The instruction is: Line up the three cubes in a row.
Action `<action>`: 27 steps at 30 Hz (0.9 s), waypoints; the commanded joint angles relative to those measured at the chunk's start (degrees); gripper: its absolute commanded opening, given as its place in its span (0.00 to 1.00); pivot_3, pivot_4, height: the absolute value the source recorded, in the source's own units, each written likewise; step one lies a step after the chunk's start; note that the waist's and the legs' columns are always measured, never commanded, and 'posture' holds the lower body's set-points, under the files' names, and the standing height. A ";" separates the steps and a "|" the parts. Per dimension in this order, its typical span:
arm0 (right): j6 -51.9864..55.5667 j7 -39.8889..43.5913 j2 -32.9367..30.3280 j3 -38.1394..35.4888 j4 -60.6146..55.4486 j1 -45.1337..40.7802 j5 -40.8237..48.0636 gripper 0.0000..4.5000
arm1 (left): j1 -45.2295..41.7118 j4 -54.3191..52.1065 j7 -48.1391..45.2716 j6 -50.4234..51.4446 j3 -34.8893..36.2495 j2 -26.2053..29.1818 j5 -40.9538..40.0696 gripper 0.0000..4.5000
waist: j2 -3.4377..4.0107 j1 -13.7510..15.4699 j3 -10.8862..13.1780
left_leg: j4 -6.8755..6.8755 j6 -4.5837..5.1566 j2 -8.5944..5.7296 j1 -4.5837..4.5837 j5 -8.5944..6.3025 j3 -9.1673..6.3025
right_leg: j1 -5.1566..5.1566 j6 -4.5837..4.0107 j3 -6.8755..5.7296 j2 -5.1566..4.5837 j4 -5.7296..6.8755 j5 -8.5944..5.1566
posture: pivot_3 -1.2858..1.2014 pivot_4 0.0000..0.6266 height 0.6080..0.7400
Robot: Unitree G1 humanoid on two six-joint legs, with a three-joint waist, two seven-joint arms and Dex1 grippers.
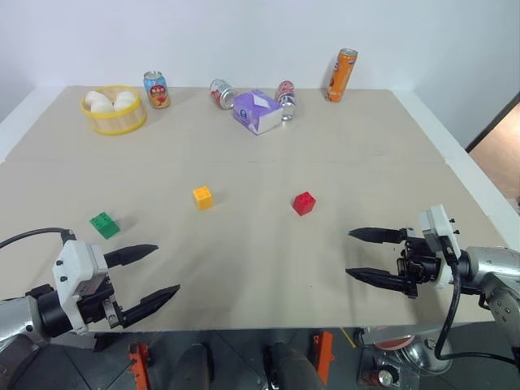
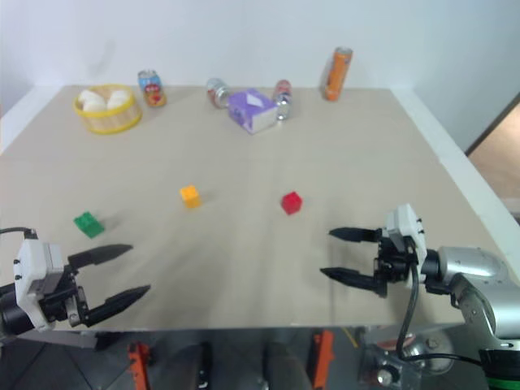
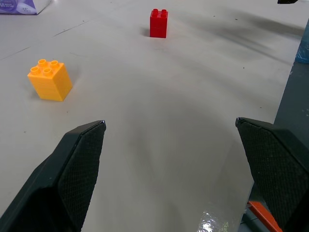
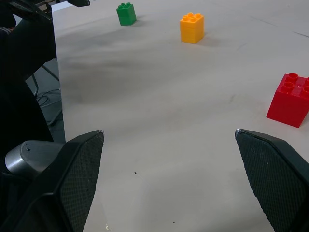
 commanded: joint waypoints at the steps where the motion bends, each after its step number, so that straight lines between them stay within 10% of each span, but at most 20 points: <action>1: -0.61 0.79 -0.21 -0.28 -0.48 -0.76 -0.23 1.00 | 0.84 -2.92 -1.45 -0.86 1.51 0.84 -0.08 0.99 | 0.00 0.00 0.00 | 0.00 0.00 0.00 0.00 0.00 0.00 | 0.00 0.00 0.00 0.00 0.00 0.00 | 0.52 0.24 1.00; 19: -1.24 -1.00 1.33 -0.40 -0.17 -0.88 -1.76 1.00 | 1.58 -2.35 -4.92 -4.38 -0.15 -1.57 1.90 0.99 | -0.01 0.01 -0.01 | 0.01 0.00 0.02 0.02 0.00 0.00 | 0.05 0.00 0.00 0.05 0.01 0.00 | 0.52 0.24 1.00; 27: 0.35 -27.30 13.53 -0.26 1.41 -10.41 -9.55 1.00 | -12.40 -1.13 11.73 -1.06 -6.93 -9.45 2.36 0.99 | 0.02 -0.03 -0.03 | 0.25 0.02 0.07 0.04 0.02 -0.02 | 0.13 0.04 0.09 0.19 0.05 0.11 | 0.52 0.24 1.00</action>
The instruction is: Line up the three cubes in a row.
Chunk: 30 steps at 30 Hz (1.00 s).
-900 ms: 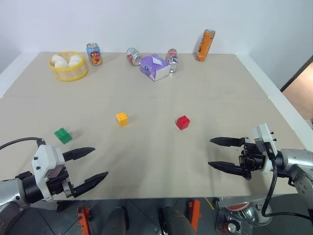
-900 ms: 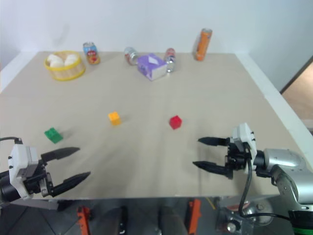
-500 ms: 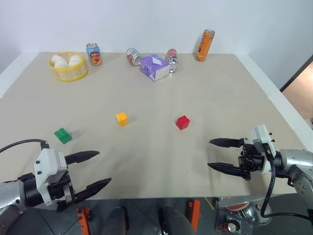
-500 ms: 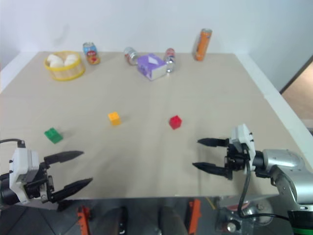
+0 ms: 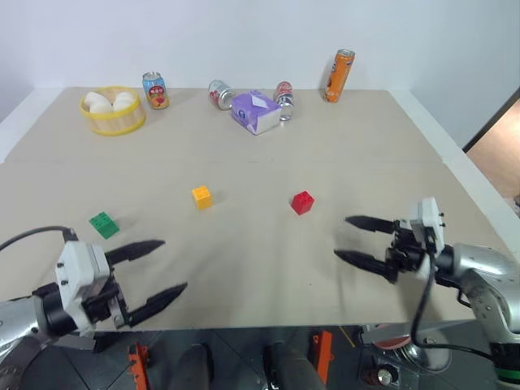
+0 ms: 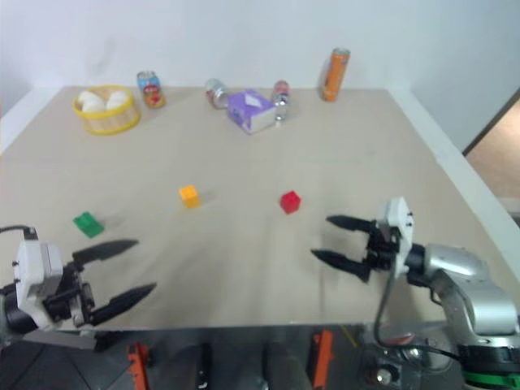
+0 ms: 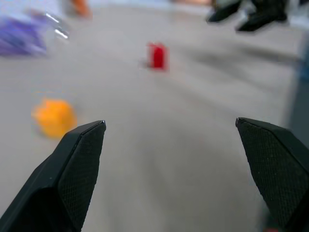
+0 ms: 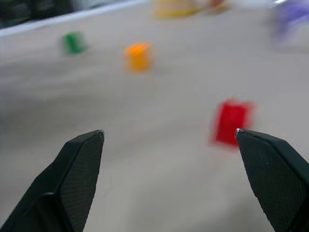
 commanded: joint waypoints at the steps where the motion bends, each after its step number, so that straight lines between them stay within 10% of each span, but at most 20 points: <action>1: 0.69 -9.30 2.06 -0.54 -0.12 -2.80 -3.65 1.00 | -4.62 0.12 6.08 -0.07 -4.24 -2.64 2.07 0.99 | -0.03 0.01 -0.01 | 0.09 0.00 0.00 -0.05 0.01 0.00 | 0.00 0.04 0.00 0.00 0.02 0.06 | 0.52 0.24 1.00; 12: 10.34 -26.12 13.23 2.79 2.40 -13.20 -5.43 1.00 | -16.12 6.03 7.02 -2.58 -21.64 -8.46 10.53 0.99 | -0.01 -0.01 -0.04 | -0.02 0.05 -0.04 -0.06 0.03 0.00 | 0.02 0.52 0.27 0.21 0.03 0.33 | 0.52 0.24 1.00; 30: 1.80 -25.09 19.29 9.45 17.76 -15.97 -13.55 1.00 | -25.16 14.79 7.06 -4.77 -27.48 -15.71 13.95 0.99 | 0.00 -0.01 -0.05 | 0.00 0.08 -0.01 -0.06 0.05 0.00 | 0.04 0.73 0.33 0.30 0.04 0.46 | 0.52 0.24 1.00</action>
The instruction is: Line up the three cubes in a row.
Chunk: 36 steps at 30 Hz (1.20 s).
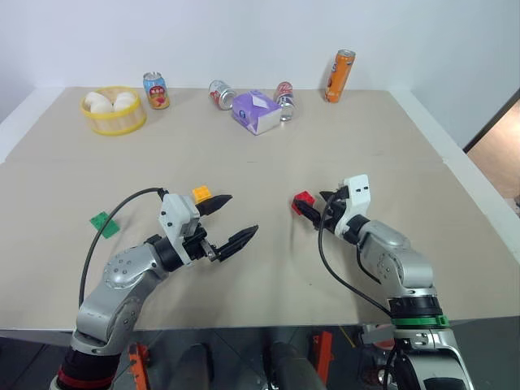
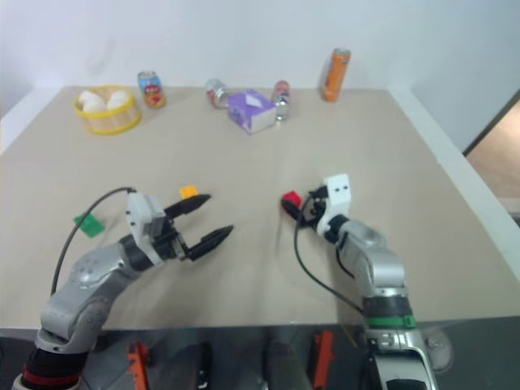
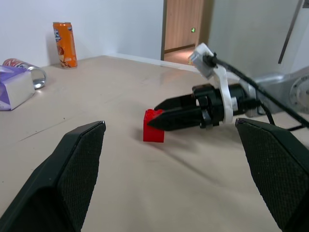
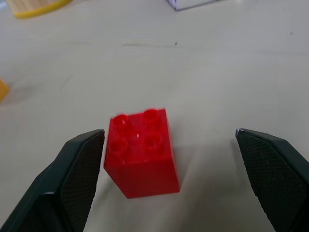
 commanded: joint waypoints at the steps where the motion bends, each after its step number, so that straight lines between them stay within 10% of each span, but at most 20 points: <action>1: -2.99 0.69 0.43 0.38 1.19 -1.59 -1.40 1.00 | -1.45 -0.65 0.83 -1.13 -0.80 -0.92 0.90 0.99 | 0.00 0.00 0.00 | 0.00 0.00 0.00 0.00 0.00 0.00 | 0.00 0.01 0.01 0.00 0.00 0.00 | 0.52 0.24 1.00; 12: -4.90 4.52 -0.23 -0.04 1.06 -2.15 -1.24 0.28 | -1.73 -0.62 1.19 -1.06 -1.41 -1.88 2.04 1.00 | 0.00 -0.02 0.00 | 0.00 0.02 -0.01 0.00 0.01 0.00 | 0.00 0.03 0.03 0.01 0.00 0.03 | 0.52 0.24 1.00; 25: -10.47 51.47 -18.58 11.38 -4.17 -3.27 4.27 0.28 | 2.74 -1.52 -15.11 -0.87 4.75 13.69 -4.34 1.00 | 0.02 -0.08 0.01 | -0.02 0.02 0.21 0.09 0.01 0.01 | -0.01 -0.34 0.01 0.18 0.00 -0.15 | 0.52 0.24 1.00; 36: -29.33 63.17 -16.36 17.63 16.20 -8.61 -4.48 0.28 | 7.66 -2.07 -23.49 -2.99 6.29 20.63 -4.42 1.00 | 0.03 0.04 0.02 | 0.02 0.01 0.22 0.05 0.01 0.08 | -0.05 -0.41 -0.02 0.10 0.00 -0.17 | 0.52 0.24 1.00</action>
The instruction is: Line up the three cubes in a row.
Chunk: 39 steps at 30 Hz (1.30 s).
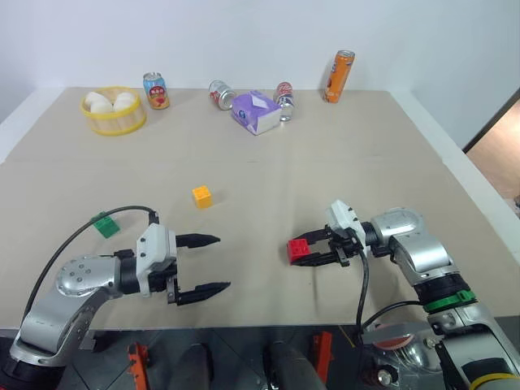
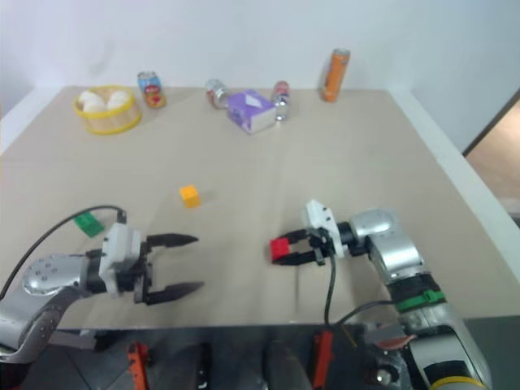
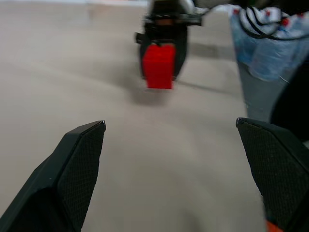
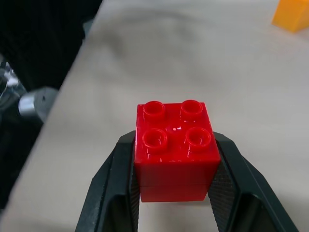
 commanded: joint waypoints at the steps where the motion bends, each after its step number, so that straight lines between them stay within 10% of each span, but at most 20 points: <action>1: -5.97 3.51 0.47 0.37 5.02 -1.59 -2.00 0.28 | -0.04 -1.87 -0.01 -0.98 2.26 0.57 -0.76 1.00 | 0.00 0.00 0.00 | 0.00 0.00 0.01 0.00 0.00 0.01 | 0.00 0.00 0.00 0.00 0.00 0.00 | 0.52 0.24 1.00; 7: -11.48 4.24 1.96 0.21 9.78 -1.84 -2.87 0.28 | -0.24 -2.19 1.46 -0.26 3.04 -0.14 -1.14 1.00 | -0.01 -0.05 0.00 | 0.01 0.00 0.04 0.14 0.00 0.01 | 0.12 -0.03 0.00 0.02 0.01 0.03 | 0.52 0.24 1.00; 16: -7.93 4.99 0.87 -0.53 4.06 -1.40 0.87 0.99 | 0.93 -3.96 5.39 1.45 4.49 -0.76 -2.50 1.00 | 0.01 -0.06 0.01 | -0.02 0.00 0.06 0.37 0.01 0.08 | 0.29 -0.09 0.01 -0.02 0.01 0.06 | 0.52 0.24 1.00; 30: 15.37 -12.27 12.07 -4.70 -13.80 -11.77 11.71 0.99 | 7.66 10.32 5.88 3.75 29.81 9.50 -2.36 1.00 | 0.02 -0.17 0.01 | -0.20 -0.03 0.56 0.37 -0.01 -0.01 | -0.09 -0.68 -0.10 0.53 0.16 0.15 | 0.52 0.24 1.00; 39: 13.67 -14.66 18.49 -1.59 -11.62 -12.95 7.64 0.99 | 4.77 28.62 -1.30 -1.24 31.14 14.79 2.09 1.00 | -0.01 0.03 -0.01 | -0.26 -0.16 0.55 -0.22 -0.07 0.10 | -0.71 -0.78 -0.22 0.35 0.17 0.04 | 0.52 0.24 1.00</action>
